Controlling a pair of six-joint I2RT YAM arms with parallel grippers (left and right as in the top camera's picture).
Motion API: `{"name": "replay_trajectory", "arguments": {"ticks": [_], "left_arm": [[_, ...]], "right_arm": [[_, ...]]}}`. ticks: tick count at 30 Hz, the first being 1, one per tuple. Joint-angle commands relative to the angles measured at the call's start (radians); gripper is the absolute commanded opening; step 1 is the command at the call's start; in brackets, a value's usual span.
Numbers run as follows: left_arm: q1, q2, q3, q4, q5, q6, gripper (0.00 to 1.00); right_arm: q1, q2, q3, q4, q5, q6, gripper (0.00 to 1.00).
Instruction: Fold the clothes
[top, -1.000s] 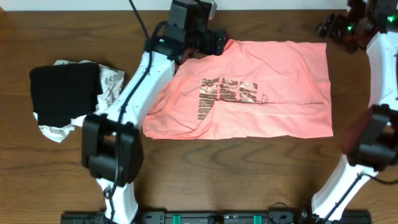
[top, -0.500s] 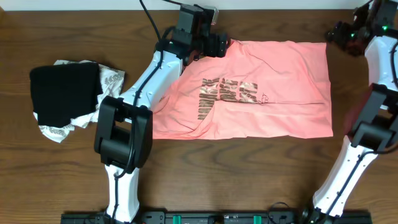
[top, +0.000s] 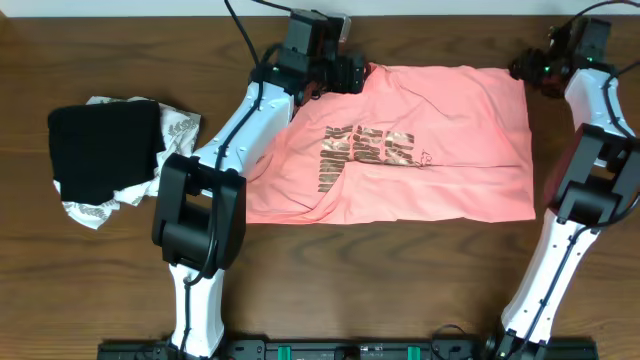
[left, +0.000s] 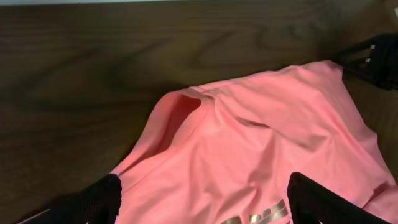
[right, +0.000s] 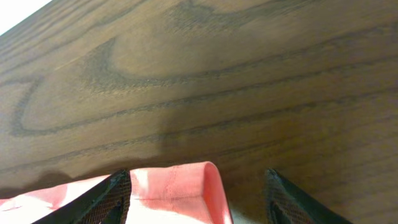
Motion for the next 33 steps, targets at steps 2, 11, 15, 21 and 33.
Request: {"name": "replay_trajectory", "arguments": {"ticks": [2,11,15,21,33], "left_arm": [[-0.007,0.015,0.02,-0.005,0.01,-0.002,0.86],[-0.008,0.015,0.018,-0.016,0.01,-0.002,0.86],[-0.008,0.015,0.014,-0.016,0.01,-0.002,0.86],[-0.008,0.023,0.008,-0.014,0.01,-0.001,0.86],[-0.011,0.034,0.008,0.023,0.01,0.018,0.86]], "right_arm": [[0.035,0.036,0.014,-0.001,0.001,0.004,0.64],[0.042,0.034,0.014,-0.023,0.009,0.004,0.26],[0.032,0.014,0.014,-0.051,0.01,0.004,0.02],[0.026,-0.084,0.014,-0.142,-0.014,-0.008,0.01],[0.047,-0.288,0.014,-0.431,-0.071,-0.105,0.01]]}}
